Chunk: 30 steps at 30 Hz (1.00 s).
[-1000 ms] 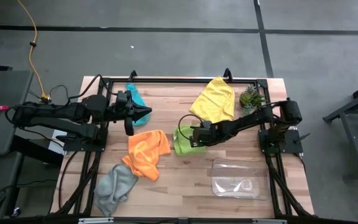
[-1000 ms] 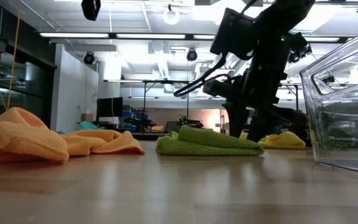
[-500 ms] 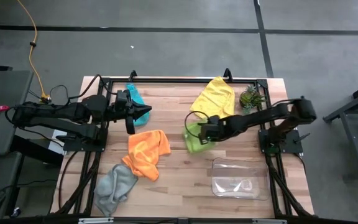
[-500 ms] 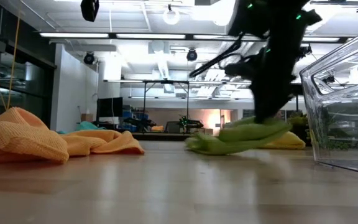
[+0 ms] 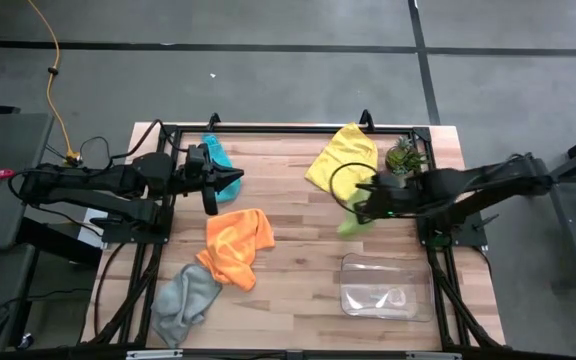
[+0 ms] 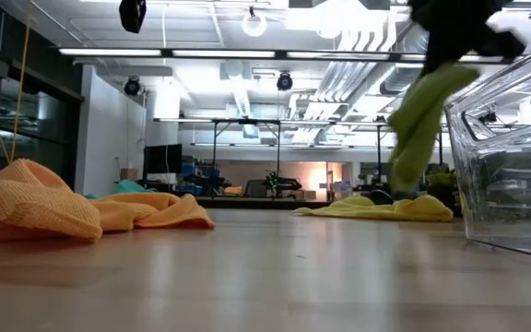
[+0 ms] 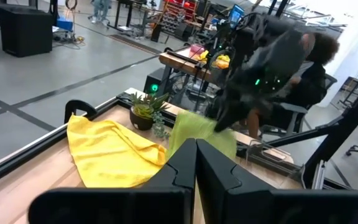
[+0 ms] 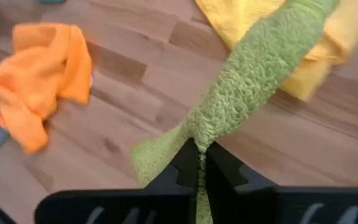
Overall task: Fold microfiber towels
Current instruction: Put the green microfiber cloth into the transparent bin
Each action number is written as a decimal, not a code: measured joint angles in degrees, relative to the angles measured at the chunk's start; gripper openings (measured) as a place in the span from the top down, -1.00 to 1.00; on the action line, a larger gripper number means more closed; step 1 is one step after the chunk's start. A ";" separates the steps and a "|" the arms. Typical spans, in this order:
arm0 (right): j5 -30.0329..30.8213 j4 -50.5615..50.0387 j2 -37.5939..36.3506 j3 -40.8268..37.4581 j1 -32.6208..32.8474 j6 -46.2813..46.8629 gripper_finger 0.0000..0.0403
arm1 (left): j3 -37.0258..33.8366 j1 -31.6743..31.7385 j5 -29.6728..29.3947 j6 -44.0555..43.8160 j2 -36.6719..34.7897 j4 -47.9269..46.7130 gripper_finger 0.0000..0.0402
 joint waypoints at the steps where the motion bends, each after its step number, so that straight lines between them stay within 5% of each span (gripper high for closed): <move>1: 0.03 -3.44 -0.14 2.18 1.01 0.29 1.00 | 0.00 0.00 0.04 -0.03 0.00 0.00 1.00; 7: -3.01 -18.40 1.69 16.37 8.37 0.48 1.00 | 0.00 0.00 0.08 -0.09 0.00 0.00 1.00; 13: -8.23 -20.89 4.55 25.09 17.00 3.73 1.00 | 0.00 -0.04 0.76 -2.71 0.00 0.00 1.00; 21: -15.44 -21.22 10.56 27.31 26.92 15.01 1.00 | 0.02 0.02 1.08 -1.54 0.00 0.00 1.00; 30: -16.02 -17.24 17.56 27.31 30.61 22.53 1.00 | 0.00 0.02 0.98 -0.53 0.00 0.00 1.00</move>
